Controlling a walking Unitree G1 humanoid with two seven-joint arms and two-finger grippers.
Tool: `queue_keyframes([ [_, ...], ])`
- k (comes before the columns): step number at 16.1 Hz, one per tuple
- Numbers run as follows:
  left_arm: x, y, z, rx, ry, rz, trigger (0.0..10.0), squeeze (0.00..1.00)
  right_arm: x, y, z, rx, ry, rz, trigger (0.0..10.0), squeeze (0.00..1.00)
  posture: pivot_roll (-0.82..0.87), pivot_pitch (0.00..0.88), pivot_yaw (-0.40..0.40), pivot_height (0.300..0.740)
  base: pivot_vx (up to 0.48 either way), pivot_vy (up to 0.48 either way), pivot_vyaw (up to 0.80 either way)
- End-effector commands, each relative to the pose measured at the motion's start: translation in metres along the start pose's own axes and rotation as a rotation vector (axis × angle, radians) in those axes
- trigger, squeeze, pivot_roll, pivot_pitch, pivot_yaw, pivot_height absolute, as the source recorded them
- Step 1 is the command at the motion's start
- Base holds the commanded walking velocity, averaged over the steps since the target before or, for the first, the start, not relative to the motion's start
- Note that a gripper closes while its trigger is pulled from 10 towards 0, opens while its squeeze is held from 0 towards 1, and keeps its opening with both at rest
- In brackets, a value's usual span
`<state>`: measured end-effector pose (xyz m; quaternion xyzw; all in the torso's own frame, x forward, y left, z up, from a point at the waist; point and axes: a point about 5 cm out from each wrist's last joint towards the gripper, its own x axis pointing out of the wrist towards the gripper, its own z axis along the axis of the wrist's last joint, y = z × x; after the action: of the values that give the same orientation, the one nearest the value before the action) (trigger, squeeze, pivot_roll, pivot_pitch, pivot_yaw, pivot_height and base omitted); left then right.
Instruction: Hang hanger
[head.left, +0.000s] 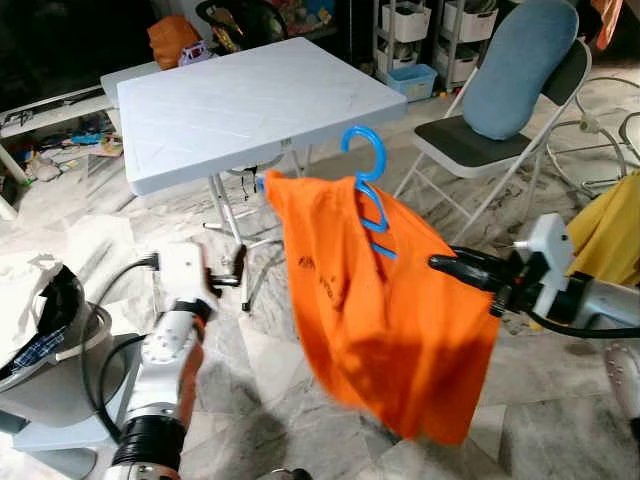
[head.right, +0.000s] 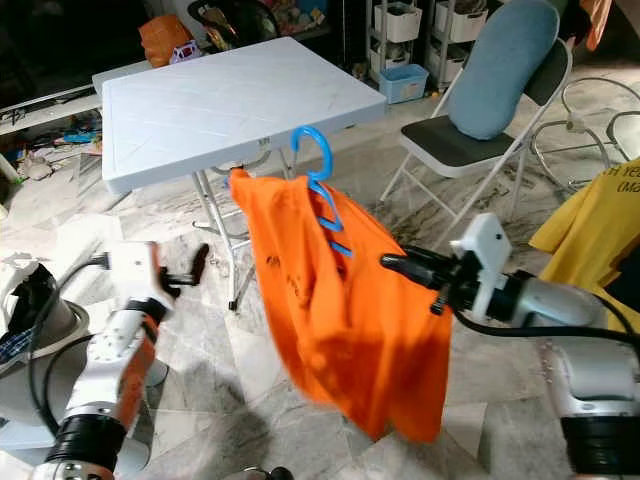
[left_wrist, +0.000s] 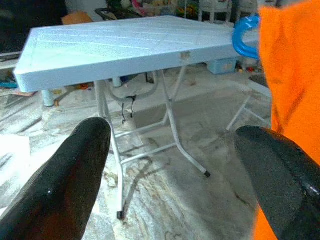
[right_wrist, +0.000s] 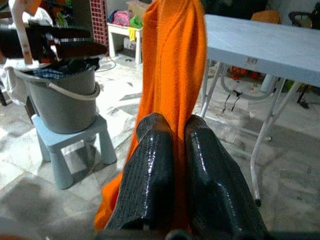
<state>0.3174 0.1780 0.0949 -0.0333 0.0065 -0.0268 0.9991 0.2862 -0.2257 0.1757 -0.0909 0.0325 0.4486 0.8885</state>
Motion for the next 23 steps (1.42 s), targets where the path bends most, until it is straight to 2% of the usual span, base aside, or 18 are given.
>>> queue_keyframes([
  [1,0.002,0.002,0.002,-0.012,-0.005,0.008,10.0,0.00,-0.001,0.002,0.011,-0.013,-0.042,0.049,10.0,0.00,-0.10,0.000,0.125,0.740,0.000,0.000,0.00],
  [2,0.003,0.001,-0.001,-0.074,-0.001,-0.011,10.0,0.00,0.000,0.005,0.006,0.015,-0.041,0.068,10.0,0.00,-0.10,0.000,0.124,0.740,0.000,0.000,0.00],
  [4,0.003,-0.008,-0.007,-0.129,0.021,-0.067,10.0,0.00,0.005,0.012,-0.004,0.057,-0.037,0.084,10.0,0.00,-0.10,0.000,0.124,0.740,0.000,0.000,0.00],
  [6,0.004,-0.015,-0.013,-0.124,0.042,-0.086,10.0,0.00,0.017,0.016,-0.016,0.112,-0.045,0.002,10.0,0.00,-0.10,0.000,0.129,0.740,0.000,0.000,0.00],
  [8,0.006,-0.020,-0.016,-0.131,0.050,-0.094,10.0,0.00,0.034,0.009,-0.032,0.136,-0.031,-0.231,10.0,0.00,-0.11,0.000,0.135,0.740,0.000,0.000,0.00],
  [9,0.007,-0.024,-0.017,-0.137,0.054,-0.103,10.0,0.00,0.043,0.016,-0.038,0.213,-0.053,-0.247,10.0,0.00,-0.11,0.000,0.141,0.740,0.000,0.000,0.00],
  [10,0.007,-0.024,-0.017,-0.139,0.055,-0.106,10.0,0.00,0.046,0.019,-0.039,0.229,-0.063,-0.240,10.0,0.00,-0.11,0.000,0.141,0.740,0.000,0.000,0.00],
  [11,0.007,-0.028,-0.019,-0.144,0.066,-0.115,10.0,0.00,0.058,0.022,-0.044,0.199,-0.045,-0.304,10.0,0.00,-0.11,0.000,0.147,0.740,0.000,0.000,0.00],
  [12,0.006,-0.033,-0.022,-0.127,0.081,-0.118,10.0,0.00,0.071,0.010,-0.048,0.151,-0.011,-0.486,10.0,0.00,-0.10,0.000,0.151,0.740,0.000,0.000,0.00],
  [13,0.006,-0.033,-0.023,-0.112,0.086,-0.108,10.0,0.00,0.075,0.002,-0.047,0.119,0.006,-0.568,10.0,0.00,-0.10,0.000,0.153,0.740,0.000,0.000,0.00],
  [15,0.007,-0.030,-0.024,-0.102,0.095,-0.073,10.0,0.00,0.081,-0.011,-0.045,0.180,0.007,-0.636,10.0,0.00,-0.10,0.000,0.159,0.740,0.000,0.000,0.00],
  [16,0.009,-0.025,-0.023,-0.068,0.099,-0.069,10.0,0.00,0.090,-0.021,-0.043,0.192,0.038,-0.679,10.0,0.00,-0.10,0.000,0.164,0.740,0.000,0.000,0.00],
  [17,0.010,-0.022,-0.021,-0.032,0.096,-0.080,10.0,0.00,0.094,-0.024,-0.040,0.159,0.052,-0.691,10.0,0.00,-0.10,0.000,0.166,0.740,0.000,0.000,0.00],
  [19,0.014,-0.012,-0.019,0.023,0.122,-0.093,10.0,0.00,0.109,-0.030,-0.037,0.018,0.150,-0.732,10.0,0.00,-0.09,0.000,0.175,0.740,0.000,0.000,0.00],
  [20,0.013,-0.010,-0.021,0.069,0.142,-0.110,10.0,0.00,0.115,-0.029,-0.035,0.004,0.141,-0.706,10.0,0.00,-0.08,0.000,0.170,0.740,0.000,0.000,0.00],
  [21,0.009,-0.007,-0.029,0.136,0.189,-0.171,10.0,0.00,0.124,-0.024,-0.031,-0.006,0.107,-0.643,10.0,0.00,-0.07,0.000,0.161,0.740,0.000,0.000,0.00],
  [23,0.002,-0.002,-0.037,0.171,0.213,-0.182,10.0,0.00,0.127,-0.019,-0.040,0.036,0.123,-0.663,10.0,0.00,-0.07,0.000,0.150,0.740,0.000,0.000,0.00],
])
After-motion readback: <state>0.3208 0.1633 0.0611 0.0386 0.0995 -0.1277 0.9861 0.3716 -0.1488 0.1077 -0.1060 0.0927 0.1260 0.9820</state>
